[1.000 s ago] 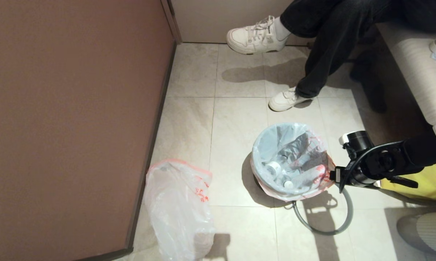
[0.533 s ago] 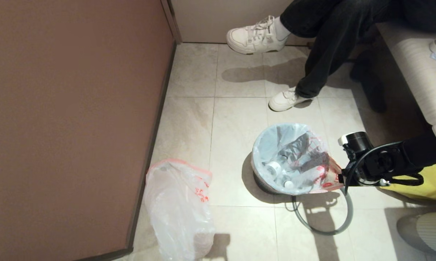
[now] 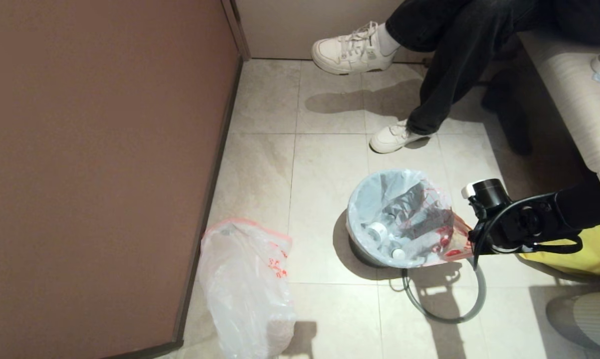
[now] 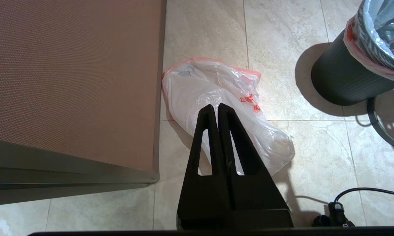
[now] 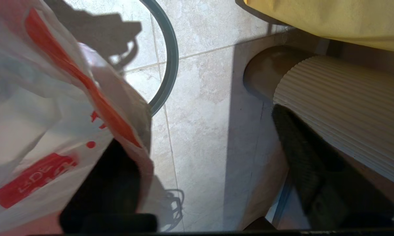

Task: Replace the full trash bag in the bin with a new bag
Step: Place the trash bag on the floor

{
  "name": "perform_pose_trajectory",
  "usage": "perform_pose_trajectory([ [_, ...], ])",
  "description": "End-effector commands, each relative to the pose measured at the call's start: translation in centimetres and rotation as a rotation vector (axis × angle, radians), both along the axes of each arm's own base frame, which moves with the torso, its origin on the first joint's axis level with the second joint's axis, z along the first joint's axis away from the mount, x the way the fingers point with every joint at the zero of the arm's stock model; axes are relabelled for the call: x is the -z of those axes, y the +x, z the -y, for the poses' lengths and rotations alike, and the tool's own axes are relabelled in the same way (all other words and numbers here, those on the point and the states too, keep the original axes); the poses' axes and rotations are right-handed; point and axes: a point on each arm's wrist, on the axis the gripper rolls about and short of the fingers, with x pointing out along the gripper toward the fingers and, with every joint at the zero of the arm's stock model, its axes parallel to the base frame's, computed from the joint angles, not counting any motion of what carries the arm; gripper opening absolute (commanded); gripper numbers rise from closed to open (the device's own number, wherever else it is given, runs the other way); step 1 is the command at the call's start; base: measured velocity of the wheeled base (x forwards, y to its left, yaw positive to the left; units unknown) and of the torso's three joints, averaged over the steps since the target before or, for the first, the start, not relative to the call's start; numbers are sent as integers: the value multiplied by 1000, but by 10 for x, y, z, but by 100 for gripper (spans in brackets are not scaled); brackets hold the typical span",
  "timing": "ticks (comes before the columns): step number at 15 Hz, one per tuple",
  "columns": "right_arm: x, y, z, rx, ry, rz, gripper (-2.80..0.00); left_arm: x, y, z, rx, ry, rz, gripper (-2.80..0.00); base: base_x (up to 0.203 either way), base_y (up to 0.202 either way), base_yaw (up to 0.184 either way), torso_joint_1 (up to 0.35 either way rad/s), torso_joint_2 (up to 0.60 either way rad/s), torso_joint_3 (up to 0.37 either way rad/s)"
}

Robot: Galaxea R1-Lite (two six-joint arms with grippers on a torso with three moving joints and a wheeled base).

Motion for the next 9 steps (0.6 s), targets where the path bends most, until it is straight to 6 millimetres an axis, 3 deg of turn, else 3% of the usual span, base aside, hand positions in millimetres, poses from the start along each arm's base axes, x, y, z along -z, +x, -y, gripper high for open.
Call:
perform_pose_trajectory([
  [1,-4,-2,0,2,-3,4,-280,0,0,0,1,0,-1,-280,0,0,0,0,0,0],
  [5,-9,-8,0,2,-7,-7,-280,0,0,0,0,0,-1,-280,0,0,0,0,0,0],
  [9,-28,-13,-6,13,-32,56,-280,0,0,0,0,0,-1,-280,0,0,0,0,0,0],
])
